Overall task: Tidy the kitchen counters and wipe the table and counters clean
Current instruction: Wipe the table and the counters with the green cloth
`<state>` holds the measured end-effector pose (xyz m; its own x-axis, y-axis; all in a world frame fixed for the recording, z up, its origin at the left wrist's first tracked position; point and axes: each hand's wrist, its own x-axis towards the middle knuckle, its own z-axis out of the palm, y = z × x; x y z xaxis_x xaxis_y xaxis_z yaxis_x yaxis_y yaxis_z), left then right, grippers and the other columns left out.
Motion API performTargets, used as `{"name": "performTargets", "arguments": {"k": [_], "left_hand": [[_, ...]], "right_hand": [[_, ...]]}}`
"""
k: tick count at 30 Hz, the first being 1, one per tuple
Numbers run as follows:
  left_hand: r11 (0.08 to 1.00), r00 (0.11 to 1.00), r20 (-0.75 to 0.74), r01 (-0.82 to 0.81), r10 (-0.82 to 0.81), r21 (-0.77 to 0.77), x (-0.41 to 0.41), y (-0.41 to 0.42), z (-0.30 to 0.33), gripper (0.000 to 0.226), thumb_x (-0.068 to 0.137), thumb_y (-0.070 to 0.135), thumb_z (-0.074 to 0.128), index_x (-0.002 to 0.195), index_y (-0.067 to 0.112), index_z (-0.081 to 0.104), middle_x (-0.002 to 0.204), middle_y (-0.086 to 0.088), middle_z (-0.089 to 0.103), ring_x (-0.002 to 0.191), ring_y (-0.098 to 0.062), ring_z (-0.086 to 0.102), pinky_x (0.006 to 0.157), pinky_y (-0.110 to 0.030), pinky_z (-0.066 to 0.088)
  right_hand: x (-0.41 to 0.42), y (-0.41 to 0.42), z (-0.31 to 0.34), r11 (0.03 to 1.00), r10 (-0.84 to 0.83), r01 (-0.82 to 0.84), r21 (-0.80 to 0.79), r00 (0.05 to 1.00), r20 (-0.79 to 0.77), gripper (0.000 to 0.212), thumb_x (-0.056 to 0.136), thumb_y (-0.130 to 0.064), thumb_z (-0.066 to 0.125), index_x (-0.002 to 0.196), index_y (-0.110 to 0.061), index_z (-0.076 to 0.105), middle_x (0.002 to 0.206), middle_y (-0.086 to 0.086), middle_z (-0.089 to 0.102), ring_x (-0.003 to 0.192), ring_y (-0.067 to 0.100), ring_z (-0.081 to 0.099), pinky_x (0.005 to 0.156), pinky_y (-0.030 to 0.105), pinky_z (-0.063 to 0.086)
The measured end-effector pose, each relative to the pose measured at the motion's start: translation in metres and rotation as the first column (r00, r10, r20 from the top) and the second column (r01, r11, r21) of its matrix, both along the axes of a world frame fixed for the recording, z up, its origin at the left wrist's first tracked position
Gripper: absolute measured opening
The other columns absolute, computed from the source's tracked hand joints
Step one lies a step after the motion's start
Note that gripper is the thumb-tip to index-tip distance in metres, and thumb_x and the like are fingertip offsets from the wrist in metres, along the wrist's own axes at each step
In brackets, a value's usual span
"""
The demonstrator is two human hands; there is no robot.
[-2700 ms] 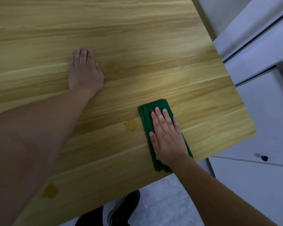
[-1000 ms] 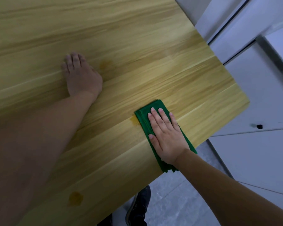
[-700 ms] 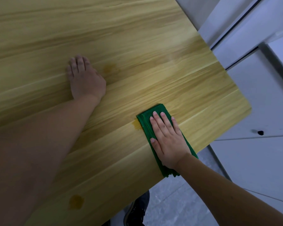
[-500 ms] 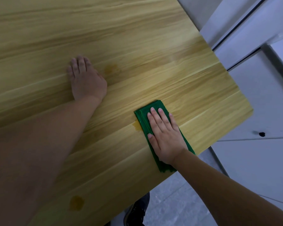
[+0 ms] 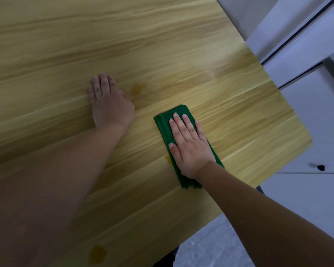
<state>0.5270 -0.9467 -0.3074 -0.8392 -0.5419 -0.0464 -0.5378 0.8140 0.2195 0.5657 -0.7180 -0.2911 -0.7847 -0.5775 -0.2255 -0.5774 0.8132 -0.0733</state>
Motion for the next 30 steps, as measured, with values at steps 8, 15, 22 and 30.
{"name": "performTargets", "arguments": {"k": [8,15,22,30], "left_hand": [[1.0,1.0,0.006,0.002,-0.002,0.016,-0.002,-0.004,-0.003,0.056,0.101,0.024,0.022,0.153,0.006,0.012,0.162,-0.006,0.004,0.149,-0.024,-0.001,0.121,-0.039,-0.002],[1.0,1.0,-0.012,0.006,-0.006,0.023,-0.003,-0.005,-0.004,0.056,0.101,0.025,0.02,0.153,0.006,0.012,0.162,-0.007,0.006,0.149,-0.024,-0.001,0.121,-0.04,-0.001],[1.0,1.0,-0.02,0.014,-0.013,0.028,-0.003,-0.005,-0.003,0.056,0.1,0.025,0.021,0.153,0.006,0.013,0.161,-0.008,0.007,0.149,-0.024,0.0,0.121,-0.041,0.001],[0.993,0.993,0.036,0.112,-0.114,0.045,-0.002,-0.025,0.006,0.056,0.1,0.026,0.026,0.152,0.006,0.016,0.16,-0.008,0.012,0.148,-0.025,0.006,0.121,-0.041,0.006]], "right_hand": [[-0.04,-0.032,-0.005,1.0,0.013,-0.013,0.003,0.999,-0.035,0.062,0.099,-0.041,0.009,0.153,-0.014,-0.002,0.161,0.001,-0.01,0.147,0.018,-0.016,0.12,0.045,-0.002],[-0.085,-0.069,-0.006,0.999,0.041,-0.041,0.004,0.998,-0.04,0.061,0.1,-0.041,0.011,0.154,-0.015,-0.003,0.161,0.001,-0.01,0.147,0.018,-0.015,0.12,0.044,-0.004],[-0.12,-0.096,-0.006,0.996,0.087,-0.086,0.014,0.995,-0.046,0.06,0.101,-0.04,0.012,0.153,-0.016,-0.004,0.16,0.0,-0.012,0.147,0.018,-0.015,0.12,0.043,-0.005],[-0.123,-0.096,-0.005,0.995,0.099,-0.098,0.017,0.994,-0.044,0.06,0.101,-0.041,0.012,0.153,-0.016,-0.004,0.16,-0.001,-0.013,0.147,0.017,-0.016,0.12,0.043,-0.005]]}}
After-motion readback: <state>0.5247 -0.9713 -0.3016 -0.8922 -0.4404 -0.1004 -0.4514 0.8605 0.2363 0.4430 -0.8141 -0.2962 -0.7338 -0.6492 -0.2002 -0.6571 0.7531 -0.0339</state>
